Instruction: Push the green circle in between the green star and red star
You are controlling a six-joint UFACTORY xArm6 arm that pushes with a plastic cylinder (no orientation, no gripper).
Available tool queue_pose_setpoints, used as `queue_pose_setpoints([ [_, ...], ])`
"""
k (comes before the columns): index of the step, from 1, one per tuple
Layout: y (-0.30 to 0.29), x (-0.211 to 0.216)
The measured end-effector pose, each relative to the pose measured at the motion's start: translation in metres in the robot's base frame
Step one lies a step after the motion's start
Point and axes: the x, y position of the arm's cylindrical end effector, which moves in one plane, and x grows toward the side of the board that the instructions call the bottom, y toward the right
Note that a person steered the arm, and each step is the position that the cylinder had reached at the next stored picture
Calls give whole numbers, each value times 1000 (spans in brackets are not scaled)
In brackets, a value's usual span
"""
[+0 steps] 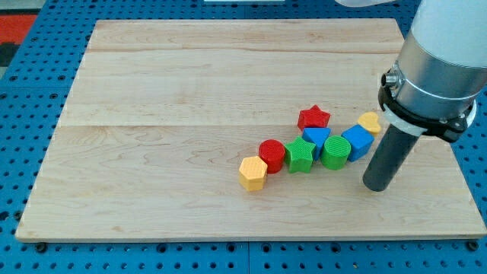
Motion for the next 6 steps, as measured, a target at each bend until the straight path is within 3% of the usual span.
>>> queue_pose_setpoints([
  [3, -51, -72],
  [5, -46, -77],
  [6, -37, -107],
])
